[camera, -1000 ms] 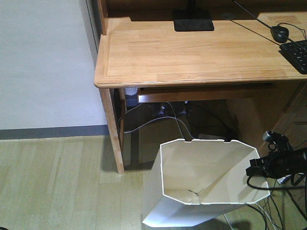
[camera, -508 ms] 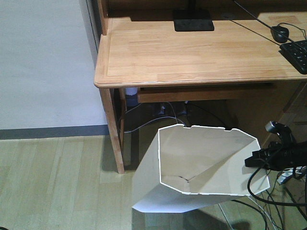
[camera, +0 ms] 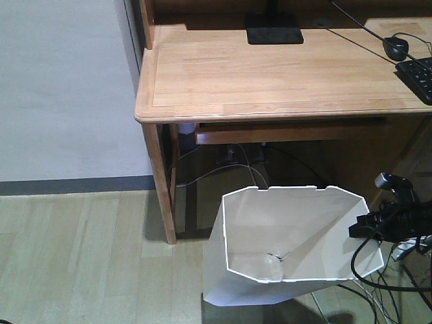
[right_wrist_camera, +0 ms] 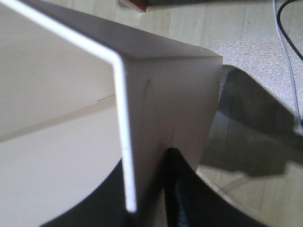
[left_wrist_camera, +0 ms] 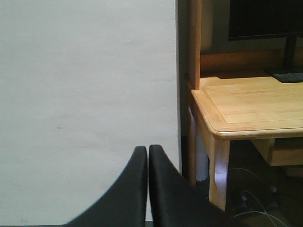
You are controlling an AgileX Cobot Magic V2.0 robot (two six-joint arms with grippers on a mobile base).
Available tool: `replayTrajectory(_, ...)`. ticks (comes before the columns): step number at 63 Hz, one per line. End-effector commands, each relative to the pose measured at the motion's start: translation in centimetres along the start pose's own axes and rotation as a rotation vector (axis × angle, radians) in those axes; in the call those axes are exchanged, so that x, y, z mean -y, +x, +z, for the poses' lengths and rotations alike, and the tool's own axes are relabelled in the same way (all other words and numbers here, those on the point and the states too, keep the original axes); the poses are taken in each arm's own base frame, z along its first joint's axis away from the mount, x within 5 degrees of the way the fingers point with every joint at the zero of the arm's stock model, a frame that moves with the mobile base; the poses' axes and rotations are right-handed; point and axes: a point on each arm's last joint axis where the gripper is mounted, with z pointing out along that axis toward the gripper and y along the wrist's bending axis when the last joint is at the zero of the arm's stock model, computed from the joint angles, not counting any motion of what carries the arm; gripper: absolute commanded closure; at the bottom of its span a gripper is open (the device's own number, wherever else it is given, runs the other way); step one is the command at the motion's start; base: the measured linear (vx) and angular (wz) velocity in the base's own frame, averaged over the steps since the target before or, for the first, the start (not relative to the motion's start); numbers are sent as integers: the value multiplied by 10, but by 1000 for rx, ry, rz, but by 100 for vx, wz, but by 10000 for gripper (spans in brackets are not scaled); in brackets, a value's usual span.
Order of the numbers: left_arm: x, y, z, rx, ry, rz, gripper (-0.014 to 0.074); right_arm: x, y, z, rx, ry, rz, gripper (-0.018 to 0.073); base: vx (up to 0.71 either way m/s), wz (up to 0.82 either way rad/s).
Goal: Move trash bin to bedside with robot
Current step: 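Lift and tilt the white bin slightly with the right gripper, then hold the bin with the right gripper while the base turns toward the bed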
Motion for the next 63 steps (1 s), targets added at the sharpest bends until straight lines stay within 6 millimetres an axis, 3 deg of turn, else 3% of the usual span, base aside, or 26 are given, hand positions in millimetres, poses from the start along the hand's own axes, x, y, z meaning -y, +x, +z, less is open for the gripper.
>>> replayTrajectory(1,1,-15,-2,102,11,-7,603,-29,-19,-19,109,-235,8,564,-1,3)
replayTrajectory(36,1,-15,-2,102,11,-7,603,-29,-19,-19,109,-235,8,564,-1,7)
replayTrajectory(63,1,-15,-2,102,11,-7,603,-29,-19,-19,109,-235,8,564,-1,39)
